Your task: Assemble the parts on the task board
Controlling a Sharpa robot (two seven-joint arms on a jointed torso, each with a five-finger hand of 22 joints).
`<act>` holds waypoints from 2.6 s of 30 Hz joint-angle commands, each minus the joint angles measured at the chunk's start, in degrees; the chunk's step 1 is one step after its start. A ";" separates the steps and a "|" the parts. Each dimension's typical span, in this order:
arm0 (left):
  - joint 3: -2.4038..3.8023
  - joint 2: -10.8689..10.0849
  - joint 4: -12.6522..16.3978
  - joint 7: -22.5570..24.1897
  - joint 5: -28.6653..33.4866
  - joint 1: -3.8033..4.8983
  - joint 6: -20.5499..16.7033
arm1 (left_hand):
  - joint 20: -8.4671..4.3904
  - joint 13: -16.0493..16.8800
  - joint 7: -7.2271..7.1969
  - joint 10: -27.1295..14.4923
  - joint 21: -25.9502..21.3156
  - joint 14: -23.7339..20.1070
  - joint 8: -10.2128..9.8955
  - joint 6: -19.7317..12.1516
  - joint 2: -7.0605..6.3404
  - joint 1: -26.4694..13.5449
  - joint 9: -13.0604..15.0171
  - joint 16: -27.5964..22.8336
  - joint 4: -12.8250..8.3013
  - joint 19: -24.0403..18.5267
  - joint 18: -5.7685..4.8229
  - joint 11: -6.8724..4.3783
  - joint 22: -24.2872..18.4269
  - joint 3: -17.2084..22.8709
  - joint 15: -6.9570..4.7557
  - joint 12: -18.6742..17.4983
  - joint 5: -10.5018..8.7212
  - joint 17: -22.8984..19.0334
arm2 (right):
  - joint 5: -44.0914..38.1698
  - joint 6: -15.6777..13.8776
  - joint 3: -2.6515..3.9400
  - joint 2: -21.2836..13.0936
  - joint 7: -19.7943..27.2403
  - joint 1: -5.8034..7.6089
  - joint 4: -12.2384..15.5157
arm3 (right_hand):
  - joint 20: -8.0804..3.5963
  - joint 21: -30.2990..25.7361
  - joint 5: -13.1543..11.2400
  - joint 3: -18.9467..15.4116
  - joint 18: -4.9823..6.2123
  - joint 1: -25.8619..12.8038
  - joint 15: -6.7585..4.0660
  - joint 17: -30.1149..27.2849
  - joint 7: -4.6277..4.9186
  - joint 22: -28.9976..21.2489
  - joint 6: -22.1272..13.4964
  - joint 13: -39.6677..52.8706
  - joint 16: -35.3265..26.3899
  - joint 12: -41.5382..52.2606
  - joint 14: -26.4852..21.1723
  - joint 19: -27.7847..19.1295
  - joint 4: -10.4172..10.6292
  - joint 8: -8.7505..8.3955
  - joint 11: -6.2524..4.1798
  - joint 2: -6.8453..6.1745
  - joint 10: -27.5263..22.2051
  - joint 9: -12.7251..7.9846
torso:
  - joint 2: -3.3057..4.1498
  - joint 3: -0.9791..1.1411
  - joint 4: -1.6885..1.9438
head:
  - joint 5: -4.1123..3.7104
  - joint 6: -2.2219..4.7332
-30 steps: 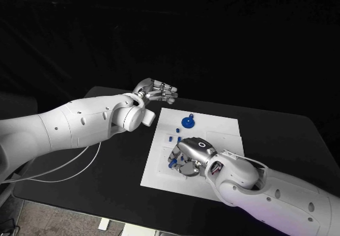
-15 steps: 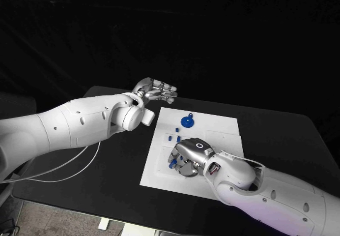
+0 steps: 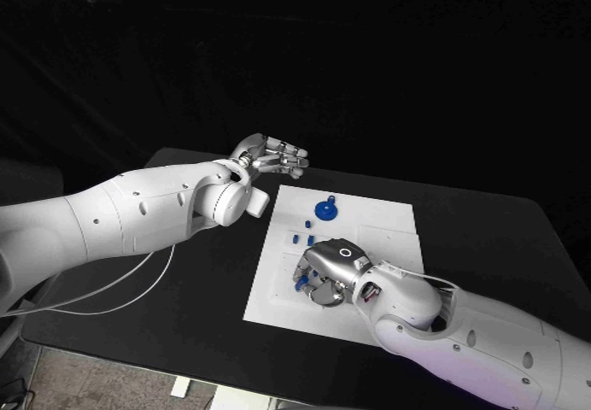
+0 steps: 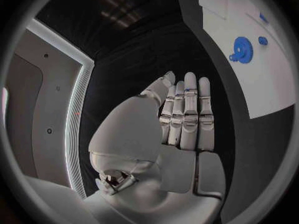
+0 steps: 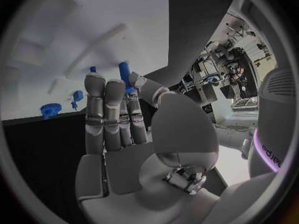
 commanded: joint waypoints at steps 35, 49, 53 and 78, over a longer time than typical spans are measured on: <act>0.04 -0.07 0.12 0.17 0.36 0.11 0.87 | 0.02 -0.07 0.03 -0.21 -0.13 -0.17 -0.06 -0.53 0.38 -0.14 -0.08 -0.35 0.47 0.45 -0.30 -0.04 -0.37 0.03 0.45 -0.17 0.26 -0.03 | -5.06 2.38 -0.94 -0.66 -4.16 -0.31 1.13 | -0.52 0.97 0.13 0.45 0.76 -0.03 -0.35 0.44 0.12 0.68 0.56 0.06 -0.29 0.21 0.15 2.35 -0.59 0.29 -2.38 0.54 3.79 0.12 | -0.02 -0.01 0.00 | 0.23 -0.30; 0.04 -0.08 0.11 0.08 0.36 0.11 0.92 | 0.04 -0.07 0.03 -0.25 -0.15 -0.19 -0.06 -0.58 0.38 -0.23 -0.08 -0.36 0.60 0.47 -0.30 -0.03 -0.59 0.04 0.47 -0.17 0.25 -0.03 | -5.25 4.00 -0.93 -0.22 -4.24 -0.28 1.74 | -0.52 1.03 0.13 0.41 0.74 -0.04 -0.34 0.51 0.13 0.83 0.55 0.05 -0.34 0.20 0.16 2.31 -0.44 0.28 -2.38 0.49 3.77 0.14 | -0.03 -0.05 -0.01 | 0.15 -0.35; 0.04 -0.04 0.12 0.07 0.36 0.11 0.92 | 0.05 -0.07 0.03 -0.26 -0.15 -0.19 -0.06 -0.62 0.37 -0.26 -0.08 -0.35 0.68 0.49 -0.30 -0.03 -0.74 0.06 0.48 -0.17 0.24 -0.02 | -5.25 4.88 -0.93 0.31 -4.31 -0.20 1.41 | -0.49 0.67 0.13 0.36 0.75 -0.02 -0.31 0.53 0.18 0.79 0.41 0.05 -0.42 0.19 0.04 2.23 -0.38 0.26 -2.33 0.58 3.63 0.12 | -0.02 -0.05 -0.02 | 0.15 -0.40; 0.04 0.13 0.08 -0.17 0.38 0.12 1.20 | 0.05 -0.07 0.03 -0.26 -0.15 -0.19 -0.06 -0.62 0.37 -0.26 -0.08 -0.35 0.68 0.49 -0.30 -0.03 -0.74 0.06 0.48 -0.17 0.24 -0.02 | -3.20 4.11 -0.94 2.12 -2.96 0.09 0.49 | -0.03 0.30 0.29 -0.13 0.93 -0.68 0.15 0.62 0.75 1.02 -1.41 0.02 -0.24 0.14 -0.05 2.27 0.01 0.20 -1.69 -0.29 1.29 -0.05 | -0.02 0.04 -0.04 | 0.26 -0.63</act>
